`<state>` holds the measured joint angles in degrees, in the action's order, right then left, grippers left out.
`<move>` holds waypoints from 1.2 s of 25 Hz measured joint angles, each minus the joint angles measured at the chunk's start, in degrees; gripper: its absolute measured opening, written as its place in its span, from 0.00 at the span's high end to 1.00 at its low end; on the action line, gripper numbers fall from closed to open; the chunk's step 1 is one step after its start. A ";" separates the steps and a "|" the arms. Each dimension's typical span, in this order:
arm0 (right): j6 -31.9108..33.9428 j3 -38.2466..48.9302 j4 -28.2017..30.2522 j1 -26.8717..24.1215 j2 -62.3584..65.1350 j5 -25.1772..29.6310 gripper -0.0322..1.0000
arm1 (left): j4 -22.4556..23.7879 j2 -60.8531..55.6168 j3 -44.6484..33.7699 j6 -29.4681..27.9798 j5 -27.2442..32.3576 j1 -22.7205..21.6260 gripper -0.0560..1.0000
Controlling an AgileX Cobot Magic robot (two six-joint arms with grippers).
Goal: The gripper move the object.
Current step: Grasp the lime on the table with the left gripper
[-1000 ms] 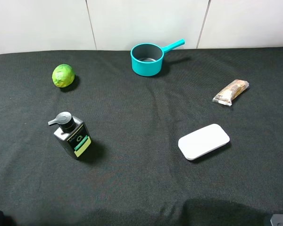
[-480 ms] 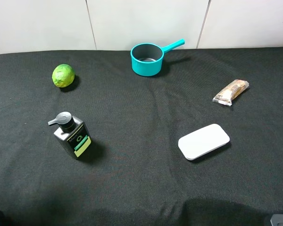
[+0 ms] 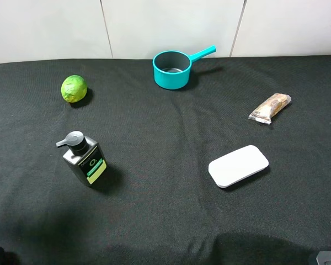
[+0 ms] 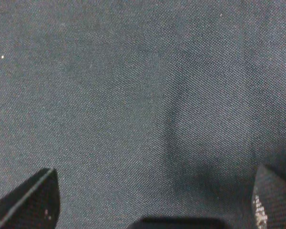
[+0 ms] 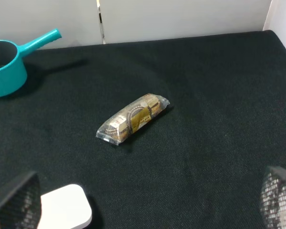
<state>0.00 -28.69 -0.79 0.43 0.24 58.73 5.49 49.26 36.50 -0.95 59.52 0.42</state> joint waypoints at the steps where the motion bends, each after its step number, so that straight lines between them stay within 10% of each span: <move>1: 0.00 0.00 0.00 0.00 0.00 0.00 0.30 | 0.00 0.76 0.34 -0.17 -0.32 0.00 0.19; 30: 0.00 0.00 0.00 0.00 0.00 0.00 0.30 | 0.22 35.40 23.64 -1.07 -5.17 -0.52 0.19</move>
<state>0.00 -28.69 -0.79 0.43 0.24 58.73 5.71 84.66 60.15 -2.02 54.35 -0.10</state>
